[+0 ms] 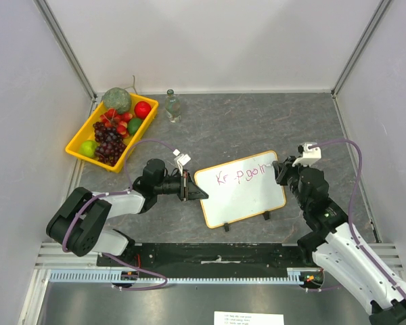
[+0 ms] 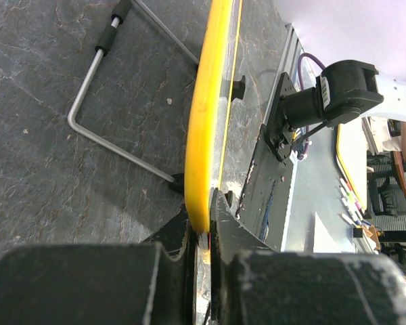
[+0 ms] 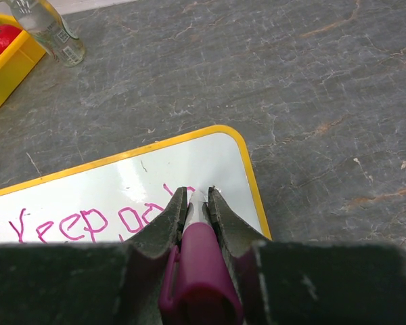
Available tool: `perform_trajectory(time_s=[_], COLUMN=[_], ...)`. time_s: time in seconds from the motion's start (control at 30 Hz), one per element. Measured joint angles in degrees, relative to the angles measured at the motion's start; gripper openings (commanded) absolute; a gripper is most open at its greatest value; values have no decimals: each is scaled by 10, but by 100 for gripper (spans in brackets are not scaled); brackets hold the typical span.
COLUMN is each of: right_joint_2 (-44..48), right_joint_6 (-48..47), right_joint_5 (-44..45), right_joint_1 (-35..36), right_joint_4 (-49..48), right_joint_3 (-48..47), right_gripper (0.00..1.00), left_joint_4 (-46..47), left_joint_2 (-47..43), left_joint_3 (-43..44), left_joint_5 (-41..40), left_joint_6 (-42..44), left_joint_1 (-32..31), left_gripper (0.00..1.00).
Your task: Write a sentence on the whiteboard
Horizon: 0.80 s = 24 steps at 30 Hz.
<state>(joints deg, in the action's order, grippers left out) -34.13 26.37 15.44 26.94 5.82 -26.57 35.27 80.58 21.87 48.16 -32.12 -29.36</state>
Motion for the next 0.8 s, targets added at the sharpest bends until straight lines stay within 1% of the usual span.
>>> perform_trajectory(time_s=[0.5,0.8], right_joint_2=[36,49], right_joint_6=[2,2], right_joint_5=[-1,14], right_joint_1=[-2,-2], right_joint_4=[31,46], right_joint_3=[18,-10], right_gripper=[0,0], left_joint_4=[0,0], left_joint_2=[0,0], left_joint_3=[0,0], left_joint_5=[0,0], left_joint_6=[0,0], left_joint_1=[0,0], left_gripper=[2,2])
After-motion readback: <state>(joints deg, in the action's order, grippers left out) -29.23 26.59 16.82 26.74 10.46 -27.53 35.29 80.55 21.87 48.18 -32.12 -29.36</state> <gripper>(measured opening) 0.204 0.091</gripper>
